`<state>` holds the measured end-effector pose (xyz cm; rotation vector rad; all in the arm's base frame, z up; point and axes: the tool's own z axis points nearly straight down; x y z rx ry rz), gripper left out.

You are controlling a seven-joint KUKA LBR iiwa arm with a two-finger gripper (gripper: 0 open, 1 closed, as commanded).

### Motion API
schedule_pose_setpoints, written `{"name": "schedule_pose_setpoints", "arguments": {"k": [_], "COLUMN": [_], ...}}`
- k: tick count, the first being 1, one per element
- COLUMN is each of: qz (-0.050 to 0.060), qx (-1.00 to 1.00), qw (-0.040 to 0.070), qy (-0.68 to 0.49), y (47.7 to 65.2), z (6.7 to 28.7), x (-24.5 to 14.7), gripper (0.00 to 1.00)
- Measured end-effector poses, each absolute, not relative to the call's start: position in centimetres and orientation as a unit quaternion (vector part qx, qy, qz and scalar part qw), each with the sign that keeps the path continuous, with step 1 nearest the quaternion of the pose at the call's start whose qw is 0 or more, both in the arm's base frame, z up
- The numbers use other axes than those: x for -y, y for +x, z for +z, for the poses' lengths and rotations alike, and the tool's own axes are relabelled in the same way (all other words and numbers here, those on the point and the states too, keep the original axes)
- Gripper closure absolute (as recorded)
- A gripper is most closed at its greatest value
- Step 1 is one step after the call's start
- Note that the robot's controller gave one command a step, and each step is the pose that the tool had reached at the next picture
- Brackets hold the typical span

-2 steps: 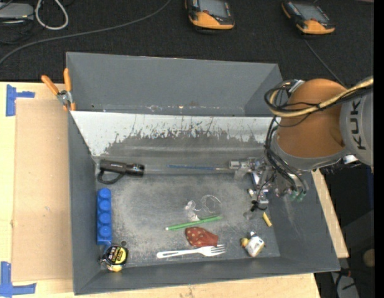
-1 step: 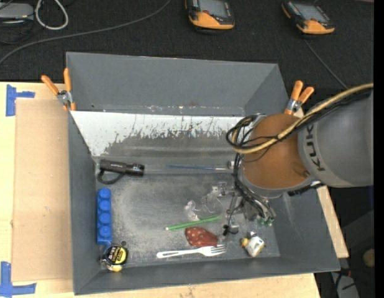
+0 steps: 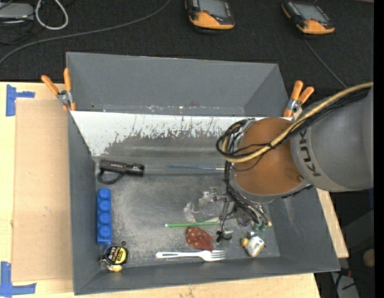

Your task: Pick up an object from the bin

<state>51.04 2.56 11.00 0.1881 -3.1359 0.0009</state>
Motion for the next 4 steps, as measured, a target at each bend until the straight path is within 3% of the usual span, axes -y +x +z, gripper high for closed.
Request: {"name": "schedule_pose_setpoints", "arguments": {"k": [1,2,3,4], "qz": [-0.002,-0.001,-0.003,-0.003], "qx": [1.000,0.997,0.999,1.000], "qw": [0.006,0.000,-0.002,-0.002], "qy": [0.012,0.076,-0.032,-0.031], "y": [49.8,50.0,49.8,49.8], "z": [9.8,7.8,7.3,7.3], "x": [-5.7,-5.7,-5.3,-5.3], "gripper": [0.00,0.00,1.00,1.00]}}
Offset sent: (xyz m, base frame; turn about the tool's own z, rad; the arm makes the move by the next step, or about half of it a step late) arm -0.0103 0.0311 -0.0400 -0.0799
